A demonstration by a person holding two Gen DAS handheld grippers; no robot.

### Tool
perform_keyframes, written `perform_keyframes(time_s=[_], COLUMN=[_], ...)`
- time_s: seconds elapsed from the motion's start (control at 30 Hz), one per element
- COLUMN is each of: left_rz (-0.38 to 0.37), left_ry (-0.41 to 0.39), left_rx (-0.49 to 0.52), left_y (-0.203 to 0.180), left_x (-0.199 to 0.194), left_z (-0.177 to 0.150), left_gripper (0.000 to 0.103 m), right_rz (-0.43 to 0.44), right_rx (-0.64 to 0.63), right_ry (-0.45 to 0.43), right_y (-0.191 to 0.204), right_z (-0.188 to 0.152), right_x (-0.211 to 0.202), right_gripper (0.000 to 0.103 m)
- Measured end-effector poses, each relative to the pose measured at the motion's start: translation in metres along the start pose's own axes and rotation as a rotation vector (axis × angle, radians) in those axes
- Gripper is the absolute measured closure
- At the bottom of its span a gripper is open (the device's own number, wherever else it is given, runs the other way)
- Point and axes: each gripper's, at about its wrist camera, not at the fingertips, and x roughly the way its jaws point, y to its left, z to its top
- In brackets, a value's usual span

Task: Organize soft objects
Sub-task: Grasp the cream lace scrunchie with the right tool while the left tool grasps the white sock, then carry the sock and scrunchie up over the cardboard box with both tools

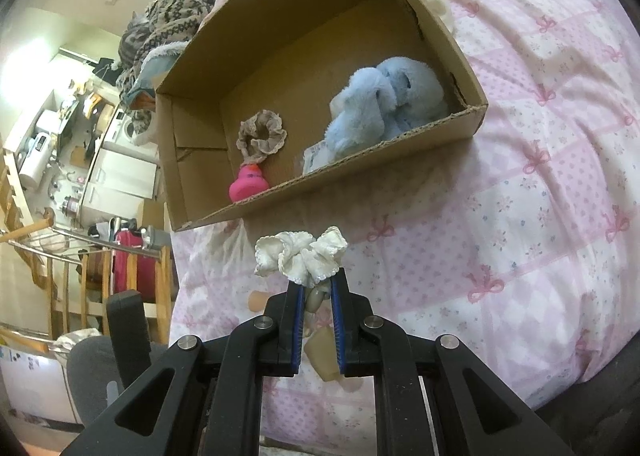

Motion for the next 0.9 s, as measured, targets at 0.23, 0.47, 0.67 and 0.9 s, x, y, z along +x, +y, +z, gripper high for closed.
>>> perform_keyframes(time_s=[0.23, 0.47, 0.67, 0.9], left_rz=[0.026, 0.056, 0.082, 0.105], left_ry=[-0.06, -0.089, -0.138, -0.219], left_rx=[-0.006, -0.057, -0.073, -0.108], left_y=[0.004, 0.023, 0.028, 0.034], left_x=[-0.019, -0.03, -0.042, -0.065], left_z=[-0.006, -0.004, -0.005, -0.006], left_gripper=[0.075, 0.075, 0.075, 0.075], right_rz=[0.005, -0.006, -0.021, -0.016], right_rx=[-0.013, -0.051, -0.064, -0.09], right_ry=[0.0, 0.003, -0.003, -0.01], right_y=[0.0, 0.008, 0.01, 0.016], right_z=[-0.003, -0.005, -0.005, -0.007], right_x=[-0.002, -0.003, -0.004, -0.009], right_gripper=[0.088, 0.088, 0.088, 0.088])
